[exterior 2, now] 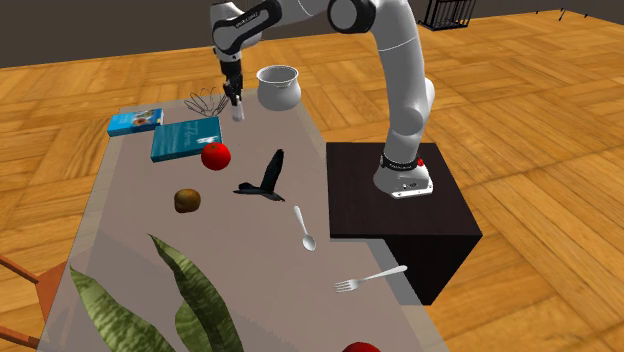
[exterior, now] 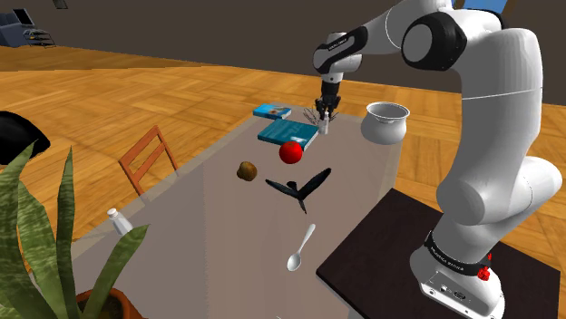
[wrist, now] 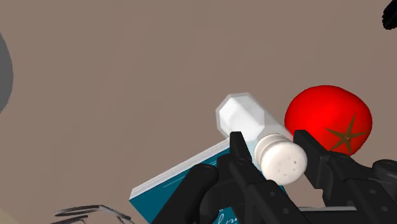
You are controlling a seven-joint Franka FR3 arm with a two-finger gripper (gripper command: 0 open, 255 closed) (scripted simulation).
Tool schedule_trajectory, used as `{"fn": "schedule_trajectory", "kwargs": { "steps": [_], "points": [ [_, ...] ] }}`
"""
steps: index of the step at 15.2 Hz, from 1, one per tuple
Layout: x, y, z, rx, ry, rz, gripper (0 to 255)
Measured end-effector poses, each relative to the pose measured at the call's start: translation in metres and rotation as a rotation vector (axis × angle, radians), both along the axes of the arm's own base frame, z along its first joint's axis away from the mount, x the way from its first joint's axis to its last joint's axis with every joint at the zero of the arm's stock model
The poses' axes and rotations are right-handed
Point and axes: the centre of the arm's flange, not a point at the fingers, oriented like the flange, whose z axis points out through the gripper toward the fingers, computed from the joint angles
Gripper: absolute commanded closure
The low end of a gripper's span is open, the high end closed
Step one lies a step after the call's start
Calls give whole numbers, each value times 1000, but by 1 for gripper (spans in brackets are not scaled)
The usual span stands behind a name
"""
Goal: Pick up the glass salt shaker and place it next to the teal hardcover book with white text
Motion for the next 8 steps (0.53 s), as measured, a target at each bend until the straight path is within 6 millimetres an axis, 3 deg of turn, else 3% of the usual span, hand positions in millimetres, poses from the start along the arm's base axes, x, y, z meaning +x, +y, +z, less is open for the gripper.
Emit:
{"fn": "schedule_trajectory", "kwargs": {
  "steps": [8],
  "points": [
    [0,-1,-42,0,0,0,255]
  ]
}}
